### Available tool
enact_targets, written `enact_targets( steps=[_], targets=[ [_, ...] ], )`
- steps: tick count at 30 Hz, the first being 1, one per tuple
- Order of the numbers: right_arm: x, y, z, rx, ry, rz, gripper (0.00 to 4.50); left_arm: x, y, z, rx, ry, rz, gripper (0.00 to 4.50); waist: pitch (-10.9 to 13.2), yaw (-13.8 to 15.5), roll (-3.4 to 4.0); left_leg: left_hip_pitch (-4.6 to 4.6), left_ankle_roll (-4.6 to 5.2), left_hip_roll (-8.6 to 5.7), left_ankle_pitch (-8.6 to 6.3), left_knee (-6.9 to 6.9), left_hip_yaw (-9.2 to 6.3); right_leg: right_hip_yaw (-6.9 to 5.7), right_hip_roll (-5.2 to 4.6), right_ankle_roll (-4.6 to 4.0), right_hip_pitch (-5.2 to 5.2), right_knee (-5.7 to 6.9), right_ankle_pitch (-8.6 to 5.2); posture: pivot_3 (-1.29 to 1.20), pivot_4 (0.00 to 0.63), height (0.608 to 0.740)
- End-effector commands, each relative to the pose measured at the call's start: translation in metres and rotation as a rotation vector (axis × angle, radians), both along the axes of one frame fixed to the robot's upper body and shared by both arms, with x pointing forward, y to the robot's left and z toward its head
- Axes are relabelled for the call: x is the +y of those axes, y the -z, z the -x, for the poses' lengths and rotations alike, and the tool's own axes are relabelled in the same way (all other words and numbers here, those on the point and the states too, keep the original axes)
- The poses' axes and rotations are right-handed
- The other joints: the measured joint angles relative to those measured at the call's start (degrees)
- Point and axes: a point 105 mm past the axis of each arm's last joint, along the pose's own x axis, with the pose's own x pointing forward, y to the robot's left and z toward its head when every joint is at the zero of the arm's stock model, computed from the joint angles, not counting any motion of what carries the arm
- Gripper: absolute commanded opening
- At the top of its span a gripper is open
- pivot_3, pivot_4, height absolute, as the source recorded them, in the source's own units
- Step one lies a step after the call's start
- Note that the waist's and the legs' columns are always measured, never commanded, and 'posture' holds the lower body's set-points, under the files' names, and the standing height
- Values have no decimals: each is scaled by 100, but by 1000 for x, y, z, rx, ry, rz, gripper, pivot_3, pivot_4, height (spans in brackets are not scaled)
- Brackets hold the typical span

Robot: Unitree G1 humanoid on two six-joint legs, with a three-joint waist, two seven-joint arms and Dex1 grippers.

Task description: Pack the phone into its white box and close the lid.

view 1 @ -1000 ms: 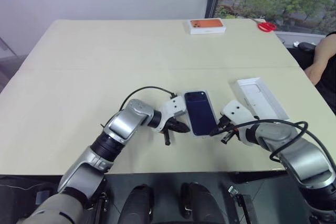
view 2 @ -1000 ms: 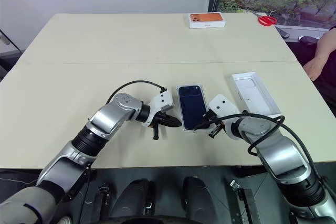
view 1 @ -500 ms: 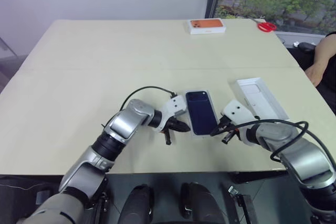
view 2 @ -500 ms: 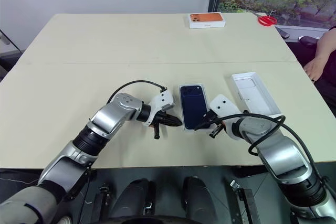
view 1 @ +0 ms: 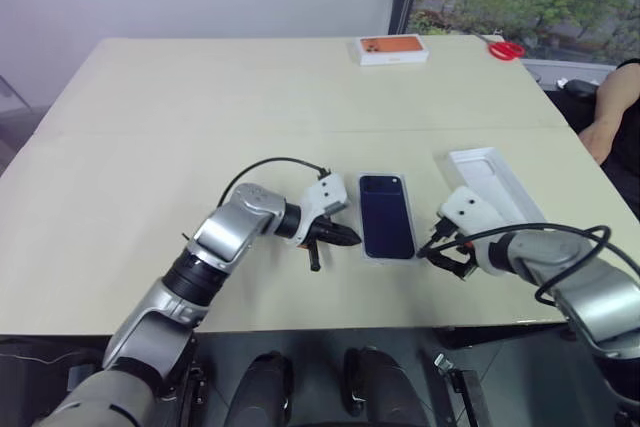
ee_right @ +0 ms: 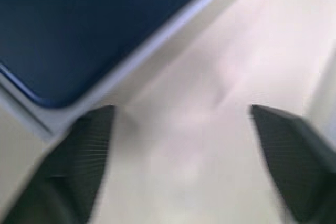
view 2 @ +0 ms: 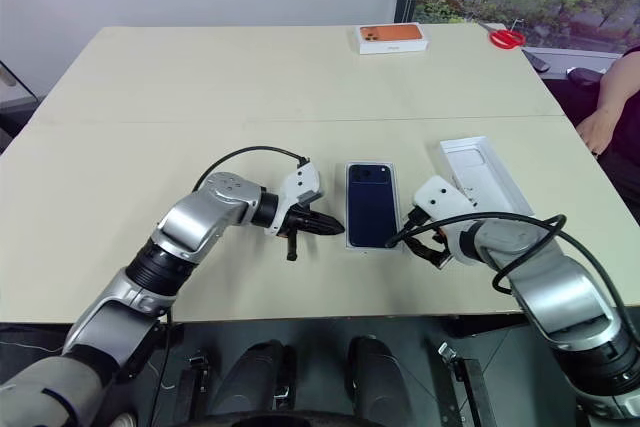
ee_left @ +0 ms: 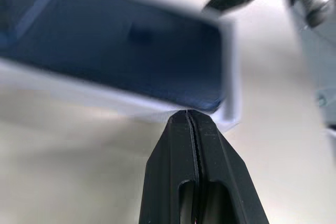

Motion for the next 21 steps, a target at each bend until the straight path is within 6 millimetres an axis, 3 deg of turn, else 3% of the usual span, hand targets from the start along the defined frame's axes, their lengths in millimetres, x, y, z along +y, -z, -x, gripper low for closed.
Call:
enact_targets(
  steps=[1,4,7,13,21],
  targets=[
    [-12,-39,-9,-123,58,-39,4271,16,-26,-3,-77,-7,79,0,0,-21,0,1,0,0,0,0,0,0,1,0,0,1,0,0,150,740],
    [-35,-41,-20,-93,249,-98,4271,31,-38,-3,-174,14,131,0,0,-49,1,5,0,5,0,-2,2,1,5,-1,0,1,0,0,150,740],
    [-43,-35,-31,-37,370,-183,4271,40,-38,2,-342,86,132,0,0,-25,1,7,0,7,0,-3,3,4,2,-2,2,0,0,0,150,740],
    [-48,-23,-46,36,477,-230,4271,46,-34,8,-353,165,167,0,1,12,4,1,-1,-1,0,-5,6,5,-8,-4,0,-1,1,0,150,740],
    [-52,-15,-55,67,531,-258,4271,49,-40,4,-357,118,213,0,1,-24,4,3,2,1,-1,-5,7,5,-2,-1,1,-2,1,0,150,740]
  ],
)
